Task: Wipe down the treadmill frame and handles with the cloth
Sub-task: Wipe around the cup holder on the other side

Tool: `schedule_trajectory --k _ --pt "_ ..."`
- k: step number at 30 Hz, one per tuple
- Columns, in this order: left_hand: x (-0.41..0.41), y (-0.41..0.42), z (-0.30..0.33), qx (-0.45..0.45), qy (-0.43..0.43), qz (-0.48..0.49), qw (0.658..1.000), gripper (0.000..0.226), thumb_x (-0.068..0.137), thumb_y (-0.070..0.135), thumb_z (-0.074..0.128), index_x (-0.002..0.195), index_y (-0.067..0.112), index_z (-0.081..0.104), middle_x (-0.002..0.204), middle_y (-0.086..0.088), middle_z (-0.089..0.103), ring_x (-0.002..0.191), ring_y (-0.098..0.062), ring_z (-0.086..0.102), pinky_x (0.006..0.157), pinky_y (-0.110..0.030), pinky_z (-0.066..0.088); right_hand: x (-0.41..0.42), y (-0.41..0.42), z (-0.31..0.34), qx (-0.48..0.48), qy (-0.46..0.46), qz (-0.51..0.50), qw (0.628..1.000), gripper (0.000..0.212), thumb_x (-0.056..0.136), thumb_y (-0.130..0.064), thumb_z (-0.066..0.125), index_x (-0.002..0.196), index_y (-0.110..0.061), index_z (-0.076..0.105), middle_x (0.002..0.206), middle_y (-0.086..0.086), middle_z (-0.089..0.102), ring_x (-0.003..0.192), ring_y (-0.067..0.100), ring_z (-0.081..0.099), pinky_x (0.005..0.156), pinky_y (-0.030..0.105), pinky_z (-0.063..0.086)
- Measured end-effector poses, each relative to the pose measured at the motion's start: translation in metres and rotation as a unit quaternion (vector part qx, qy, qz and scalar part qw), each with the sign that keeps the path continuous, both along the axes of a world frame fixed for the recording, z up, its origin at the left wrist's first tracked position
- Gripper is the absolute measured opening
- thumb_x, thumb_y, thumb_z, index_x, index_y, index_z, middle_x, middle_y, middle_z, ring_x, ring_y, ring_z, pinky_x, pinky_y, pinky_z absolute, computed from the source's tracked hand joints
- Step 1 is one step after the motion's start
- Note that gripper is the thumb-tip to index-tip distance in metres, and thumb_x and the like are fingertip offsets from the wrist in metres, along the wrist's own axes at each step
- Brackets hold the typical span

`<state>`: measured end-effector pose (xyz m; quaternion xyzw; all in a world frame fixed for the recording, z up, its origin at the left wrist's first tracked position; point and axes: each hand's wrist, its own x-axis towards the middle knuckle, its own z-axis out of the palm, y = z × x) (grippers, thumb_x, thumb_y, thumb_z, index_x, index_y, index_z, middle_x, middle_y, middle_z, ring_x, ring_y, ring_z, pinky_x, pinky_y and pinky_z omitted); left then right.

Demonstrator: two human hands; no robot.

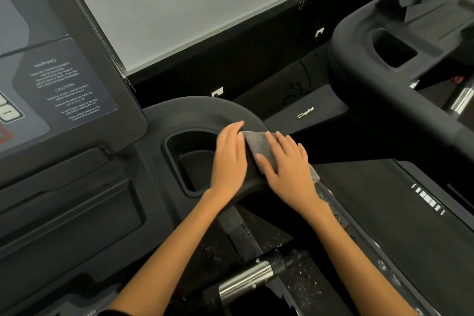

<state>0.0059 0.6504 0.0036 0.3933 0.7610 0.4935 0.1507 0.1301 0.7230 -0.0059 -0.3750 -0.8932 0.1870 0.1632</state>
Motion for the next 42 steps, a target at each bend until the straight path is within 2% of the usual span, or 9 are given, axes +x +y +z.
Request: schedule_trajectory --k 4,9,15,24,30,33,36,39,42 --pt "-0.010 -0.024 -0.019 -0.146 0.147 0.029 0.978 0.042 0.101 0.016 0.038 0.143 0.010 0.037 0.147 -0.005 0.038 0.138 -0.014 0.031 0.110 -0.026 0.024 -0.013 -0.005 -0.014 0.109 -0.104 -0.035 0.988 0.060 0.099 -0.048 0.027 0.141 -0.011 0.048 0.143 0.018 0.049 0.124 0.034 0.053 0.095 0.051 0.044" --pt "-0.004 -0.037 -0.029 -0.175 0.208 0.043 0.961 0.034 0.098 0.019 0.042 0.130 0.009 0.051 0.127 -0.007 0.055 0.119 -0.021 0.051 0.094 -0.035 0.042 -0.034 -0.003 -0.015 0.121 -0.146 -0.079 0.979 0.056 0.100 -0.045 0.029 0.138 -0.011 0.050 0.133 0.017 0.057 0.105 0.032 0.061 0.084 0.046 0.048" --pt "-0.001 -0.041 -0.030 -0.177 0.226 0.029 0.958 0.029 0.100 0.021 0.038 0.120 0.013 0.057 0.112 -0.002 0.063 0.103 -0.018 0.059 0.087 -0.034 0.044 -0.046 -0.005 -0.019 0.117 -0.032 -0.043 0.992 0.043 0.100 -0.024 0.035 0.129 -0.002 0.057 0.137 0.017 0.056 0.127 0.033 0.053 0.108 0.045 0.041" --pt "0.002 -0.041 -0.025 -0.206 0.254 -0.010 0.945 0.036 0.101 0.025 0.030 0.122 0.011 0.056 0.082 0.000 0.069 0.073 -0.016 0.064 0.072 -0.036 0.051 0.028 -0.017 -0.019 0.138 -0.033 0.134 0.981 0.044 0.099 -0.029 0.041 0.140 -0.016 0.052 0.152 0.000 0.041 0.144 0.020 0.033 0.119 0.039 0.022" --pt "0.008 -0.052 -0.029 -0.219 0.311 -0.036 0.924 0.045 0.099 0.028 0.024 0.116 0.011 0.062 0.088 0.002 0.070 0.076 -0.015 0.064 0.073 -0.038 0.051 0.043 -0.012 -0.018 0.131 -0.042 0.068 0.988 0.048 0.101 -0.035 0.038 0.146 -0.021 0.043 0.153 -0.001 0.038 0.144 0.020 0.031 0.118 0.039 0.023" --pt "0.008 -0.056 -0.028 -0.190 0.292 -0.036 0.937 0.042 0.100 0.025 0.027 0.117 0.009 0.062 0.087 0.001 0.071 0.075 -0.014 0.065 0.078 -0.037 0.052 0.027 -0.014 -0.021 0.145 -0.041 0.020 0.988 0.048 0.101 -0.032 0.034 0.144 -0.013 0.047 0.149 0.005 0.045 0.140 0.026 0.039 0.115 0.044 0.033" --pt "0.007 -0.060 -0.025 -0.128 0.197 -0.015 0.972 0.033 0.102 0.018 0.035 0.125 0.007 0.056 0.079 0.001 0.065 0.072 -0.012 0.060 0.077 -0.031 0.051 0.007 -0.020 -0.024 0.168 -0.071 0.008 0.983 0.048 0.101 -0.027 0.030 0.142 -0.009 0.047 0.148 0.009 0.046 0.139 0.031 0.040 0.115 0.045 0.033" --pt "0.004 -0.063 -0.021 -0.075 0.074 0.035 0.994 0.036 0.103 0.022 0.031 0.133 0.012 0.049 0.112 -0.003 0.064 0.096 -0.012 0.060 0.081 -0.011 0.042 -0.009 -0.032 -0.031 0.186 -0.079 0.040 0.979 0.046 0.101 -0.021 0.030 0.138 -0.002 0.051 0.145 0.014 0.049 0.139 0.031 0.040 0.117 0.043 0.024" --pt "0.002 -0.061 -0.020 -0.054 0.043 0.054 0.996 0.037 0.103 0.023 0.029 0.133 0.013 0.048 0.121 -0.005 0.061 0.111 -0.008 0.055 0.088 0.001 0.035 -0.016 -0.049 -0.036 0.167 -0.050 0.039 0.984 0.045 0.101 -0.018 0.030 0.133 0.004 0.054 0.139 0.021 0.053 0.137 0.032 0.043 0.117 0.044 0.020"
